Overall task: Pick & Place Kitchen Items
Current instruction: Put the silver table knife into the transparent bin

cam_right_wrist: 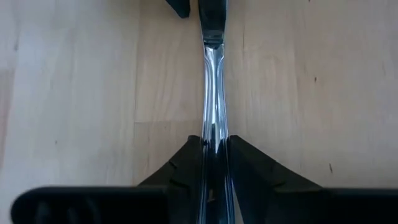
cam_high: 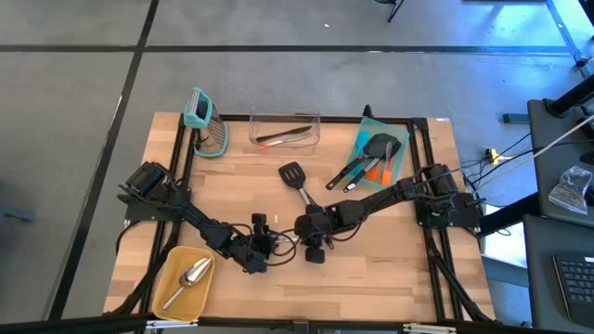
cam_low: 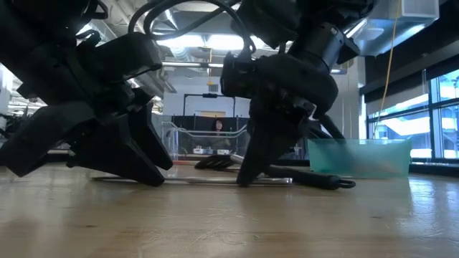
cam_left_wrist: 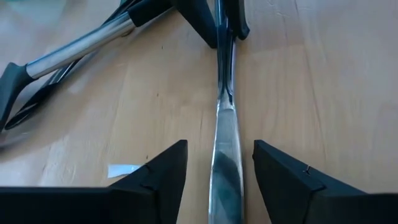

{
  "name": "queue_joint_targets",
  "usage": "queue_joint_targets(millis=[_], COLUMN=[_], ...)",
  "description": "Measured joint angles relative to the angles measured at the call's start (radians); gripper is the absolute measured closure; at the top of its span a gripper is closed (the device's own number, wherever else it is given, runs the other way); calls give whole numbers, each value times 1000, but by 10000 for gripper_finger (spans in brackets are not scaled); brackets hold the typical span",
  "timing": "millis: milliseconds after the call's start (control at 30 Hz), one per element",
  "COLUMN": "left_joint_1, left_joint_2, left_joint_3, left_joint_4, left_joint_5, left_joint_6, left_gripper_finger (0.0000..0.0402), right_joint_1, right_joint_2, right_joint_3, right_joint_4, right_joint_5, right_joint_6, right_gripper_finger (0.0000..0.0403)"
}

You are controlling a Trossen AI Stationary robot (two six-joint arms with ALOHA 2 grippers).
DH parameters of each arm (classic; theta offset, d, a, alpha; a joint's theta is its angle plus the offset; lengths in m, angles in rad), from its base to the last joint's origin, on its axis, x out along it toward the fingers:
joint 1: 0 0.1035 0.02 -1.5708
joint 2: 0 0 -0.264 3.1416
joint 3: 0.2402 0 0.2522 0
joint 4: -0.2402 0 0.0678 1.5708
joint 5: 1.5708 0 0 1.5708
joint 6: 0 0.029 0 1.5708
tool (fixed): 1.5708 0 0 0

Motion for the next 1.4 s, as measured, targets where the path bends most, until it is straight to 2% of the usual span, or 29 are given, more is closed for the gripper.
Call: queue_joint_targets(millis=[433,900,1200,1400], left_joint_1=[7,47,50,51], left_joint_2=[1,12,64,75], left_joint_3=[-1,-2,-1,0], left_joint_4=[2,10,98,119], left_joint_5=[-34,-15,-26,-4], left_joint_6=[54,98,125,126], left_gripper_finger=[231,234,293,359], right_joint_1=[-42,-56,-56,-56], right_joint_2=[2,5,5,5], right_joint_3=[0,-2,-4,-4], right_joint_4=[19,36,47,48], right_joint_5=[-130,-174,-180,-181], right_joint_6=[55,70,85,85], right_gripper_finger=[325,325,325,325])
